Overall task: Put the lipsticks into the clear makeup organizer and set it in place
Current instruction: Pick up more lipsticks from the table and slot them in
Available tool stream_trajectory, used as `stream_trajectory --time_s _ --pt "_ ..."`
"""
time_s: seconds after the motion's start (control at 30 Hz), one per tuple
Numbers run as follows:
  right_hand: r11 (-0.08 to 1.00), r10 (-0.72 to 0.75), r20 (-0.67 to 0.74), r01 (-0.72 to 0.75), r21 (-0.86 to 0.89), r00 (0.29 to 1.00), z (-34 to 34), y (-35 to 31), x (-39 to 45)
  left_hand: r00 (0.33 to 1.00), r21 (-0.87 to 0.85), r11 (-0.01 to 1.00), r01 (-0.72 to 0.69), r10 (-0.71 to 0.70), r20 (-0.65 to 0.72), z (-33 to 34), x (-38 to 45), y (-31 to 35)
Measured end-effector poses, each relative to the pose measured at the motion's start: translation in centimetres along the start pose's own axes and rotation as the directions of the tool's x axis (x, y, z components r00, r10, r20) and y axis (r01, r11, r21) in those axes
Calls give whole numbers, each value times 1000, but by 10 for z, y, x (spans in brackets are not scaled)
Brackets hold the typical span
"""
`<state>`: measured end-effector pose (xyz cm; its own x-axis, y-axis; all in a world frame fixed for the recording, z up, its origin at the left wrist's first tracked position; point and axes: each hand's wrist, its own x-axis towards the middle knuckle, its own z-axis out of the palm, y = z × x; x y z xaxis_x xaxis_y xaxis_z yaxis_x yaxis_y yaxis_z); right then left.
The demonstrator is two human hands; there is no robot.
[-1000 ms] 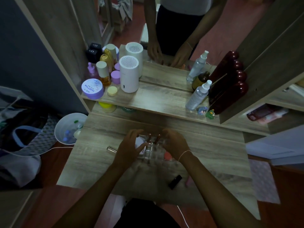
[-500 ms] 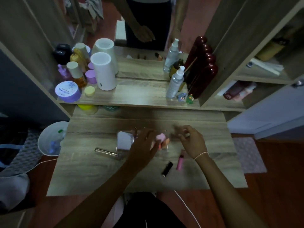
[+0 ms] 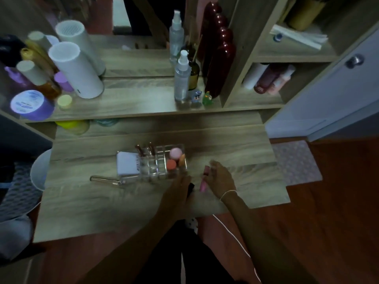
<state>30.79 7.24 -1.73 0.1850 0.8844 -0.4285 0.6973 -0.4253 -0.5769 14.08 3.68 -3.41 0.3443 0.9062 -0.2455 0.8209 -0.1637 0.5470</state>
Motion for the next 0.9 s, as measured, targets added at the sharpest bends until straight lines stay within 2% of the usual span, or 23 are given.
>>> stream_trajectory --time_s 0.23,0.43,0.57,0.77,0.83,0.9 --pt "1000 -3 53 4 -13 999 14 5 9 995 55 994 99 -101 24 12 0 13" --pt "998 -46 52 49 -45 998 12 5 8 993 53 992 119 -117 -33 18 -2 11" --pt "997 -78 69 79 -7 995 9 6 7 979 37 983 181 -176 -100 18 -13 3" --pt "988 -70 17 66 137 997 -5 3 9 950 -41 977 207 -211 -230 2 -37 -10" --pt "980 -90 -35 95 176 995 -13 -8 10 931 -83 975 206 -222 -290 -9 -42 -17" --pt "976 -149 -98 162 146 984 -22 -26 11 899 -177 966 188 -242 -365 -24 -45 -22"
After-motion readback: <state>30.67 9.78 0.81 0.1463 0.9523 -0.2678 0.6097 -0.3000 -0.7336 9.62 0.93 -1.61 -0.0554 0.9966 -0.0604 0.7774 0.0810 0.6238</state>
